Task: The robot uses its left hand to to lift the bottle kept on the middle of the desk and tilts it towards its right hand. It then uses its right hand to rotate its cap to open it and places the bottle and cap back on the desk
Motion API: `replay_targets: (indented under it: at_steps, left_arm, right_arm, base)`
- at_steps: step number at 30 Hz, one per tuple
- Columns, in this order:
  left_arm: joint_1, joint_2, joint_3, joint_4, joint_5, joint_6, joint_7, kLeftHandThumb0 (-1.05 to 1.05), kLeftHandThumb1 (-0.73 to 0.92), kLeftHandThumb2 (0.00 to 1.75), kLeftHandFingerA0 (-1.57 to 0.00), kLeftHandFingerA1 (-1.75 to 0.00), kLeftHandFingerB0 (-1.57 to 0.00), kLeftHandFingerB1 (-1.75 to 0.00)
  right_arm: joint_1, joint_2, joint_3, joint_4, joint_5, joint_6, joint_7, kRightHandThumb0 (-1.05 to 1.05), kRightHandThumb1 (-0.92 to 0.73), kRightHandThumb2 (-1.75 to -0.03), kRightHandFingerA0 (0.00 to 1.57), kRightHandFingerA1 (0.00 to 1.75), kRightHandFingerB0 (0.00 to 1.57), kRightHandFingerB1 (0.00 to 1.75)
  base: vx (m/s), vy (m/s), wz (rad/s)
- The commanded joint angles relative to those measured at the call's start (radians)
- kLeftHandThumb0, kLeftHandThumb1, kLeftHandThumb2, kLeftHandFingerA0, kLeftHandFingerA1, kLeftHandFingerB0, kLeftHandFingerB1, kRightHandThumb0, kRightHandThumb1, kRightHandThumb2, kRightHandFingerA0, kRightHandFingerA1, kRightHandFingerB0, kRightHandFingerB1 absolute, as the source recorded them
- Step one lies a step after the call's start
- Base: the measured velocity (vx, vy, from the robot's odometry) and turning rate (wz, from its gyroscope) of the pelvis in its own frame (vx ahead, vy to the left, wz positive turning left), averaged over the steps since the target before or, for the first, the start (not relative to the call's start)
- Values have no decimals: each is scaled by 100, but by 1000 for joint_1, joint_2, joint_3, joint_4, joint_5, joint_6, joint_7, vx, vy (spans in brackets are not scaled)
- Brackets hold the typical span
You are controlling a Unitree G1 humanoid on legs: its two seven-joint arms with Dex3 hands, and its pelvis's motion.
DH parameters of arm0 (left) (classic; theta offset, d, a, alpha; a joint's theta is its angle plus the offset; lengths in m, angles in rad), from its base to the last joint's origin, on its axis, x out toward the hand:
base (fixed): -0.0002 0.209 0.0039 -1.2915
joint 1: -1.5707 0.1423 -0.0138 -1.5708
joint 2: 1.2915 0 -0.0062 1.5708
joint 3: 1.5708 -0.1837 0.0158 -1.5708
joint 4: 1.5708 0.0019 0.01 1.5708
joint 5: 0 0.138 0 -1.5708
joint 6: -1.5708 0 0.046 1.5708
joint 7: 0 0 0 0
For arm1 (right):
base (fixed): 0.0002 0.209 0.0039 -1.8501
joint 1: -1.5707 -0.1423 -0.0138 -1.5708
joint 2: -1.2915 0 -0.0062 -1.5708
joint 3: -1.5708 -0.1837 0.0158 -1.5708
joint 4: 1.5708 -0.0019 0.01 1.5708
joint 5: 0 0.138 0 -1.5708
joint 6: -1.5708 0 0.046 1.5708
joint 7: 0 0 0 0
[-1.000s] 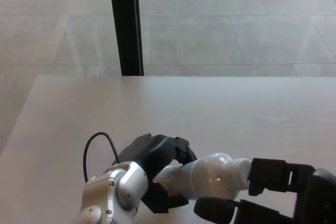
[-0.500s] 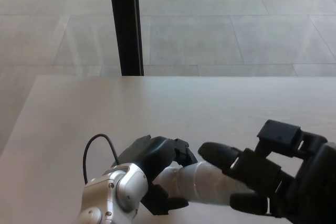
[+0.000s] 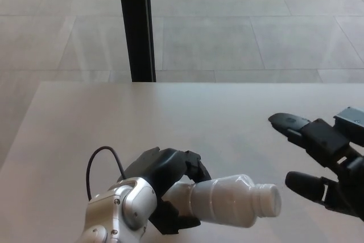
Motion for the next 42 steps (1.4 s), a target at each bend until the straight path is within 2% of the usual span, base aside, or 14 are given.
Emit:
replay_targets:
  at_steps: [1, 6, 16, 17, 20, 21, 22, 26, 30, 32, 33, 34, 41, 42]
  left_arm:
    - [21, 36, 76, -15, 14, 43, 8, -27, 44, 106, -81, -163, -83, -90]
    - [18, 36, 86, -9, 1, 15, 4, -27, 40, 112, -83, -167, -86, -92]
    - [11, 13, 90, -11, 10, 53, 5, -29, 41, 111, -83, -167, -83, -100]
    - [3, 34, 75, -3, 15, 35, -12, -29, 42, 114, -81, -169, -85, -100]
    - [-1, 31, 78, 2, 5, 36, -19, -27, 45, 108, -78, -166, -84, -92]
    - [8, 21, 85, -5, 4, 45, -8, -27, 46, 105, -78, -164, -84, -90]
    - [17, 32, 78, -11, 7, 18, -6, -29, 45, 106, -80, -165, -83, -93]
    - [29, 29, 69, -15, 15, 19, 2, -38, 40, 105, -83, -168, -90, -93]
    - [29, 47, 39, -7, 23, 4, -17, -38, 51, 99, -76, -163, -82, -76]
    - [30, 44, 40, -10, 22, 7, -16, -29, 54, 101, -80, -157, -84, -85]
    - [35, 39, 45, -13, 18, 8, -12, -41, 49, 97, -79, -172, -85, -90]
    - [39, 37, 47, -15, 15, 3, -9, -28, 50, 100, -81, -161, -82, -84]
    - [45, 39, 38, -7, 22, -22, 2, -30, 49, 105, -81, -156, -83, -81]
    - [45, 38, 39, -3, 18, -28, 1, -29, 50, 104, -80, -157, -83, -87]
  right_arm:
    - [167, 122, -121, -73, 356, 456, 411, -70, -69, -61, 77, 124, 53, 43]
    - [220, 130, -82, -93, 356, 534, 540, -81, -70, -66, 65, 127, 50, 43]
    - [229, 184, -65, -100, 335, 617, 612, -82, -71, -65, 51, 140, 46, 42]
    - [221, 196, -61, -104, 333, 639, 623, -92, -61, -102, 59, 117, 40, 53]
    - [212, 202, -56, -107, 310, 651, 636, -91, -59, -102, 58, 114, 37, 51]
    - [205, 202, -52, -108, 290, 660, 646, -86, -67, -64, 40, 138, 42, 38]
    - [190, 213, -49, -113, 292, 665, 645, -92, -58, -99, 54, 114, 33, 48]
    - [155, 237, -49, -125, 288, 692, 652, -90, -57, -97, 53, 112, 32, 48]
    - [93, 263, -44, -132, 252, 725, 655, -91, -57, -97, 53, 115, 33, 47]
    - [82, 266, -43, -134, 244, 732, 660, -91, -57, -97, 52, 115, 33, 47]
    - [69, 268, -40, -137, 238, 740, 666, -90, -57, -97, 52, 115, 32, 47]
    - [62, 274, -39, -137, 243, 732, 659, -90, -56, -95, 54, 116, 34, 48]
    - [33, 306, -7, -151, 192, 744, 655, -82, -52, -94, 56, 114, 31, 47]
    - [34, 314, -2, -152, 196, 735, 643, -75, -62, -58, 38, 154, 44, 34]
  base:
    - [0, 0, 0]
    - [0, 0, 0]
    - [0, 0, 0]
    - [0, 0, 0]
    - [0, 0, 0]
    - [0, 0, 0]
    - [0, 0, 0]
    - [0, 0, 0]
    - [0, 0, 0]
    - [0, 0, 0]
    - [0, 0, 0]
    - [0, 0, 0]
    - [0, 0, 0]
    - [0, 0, 0]
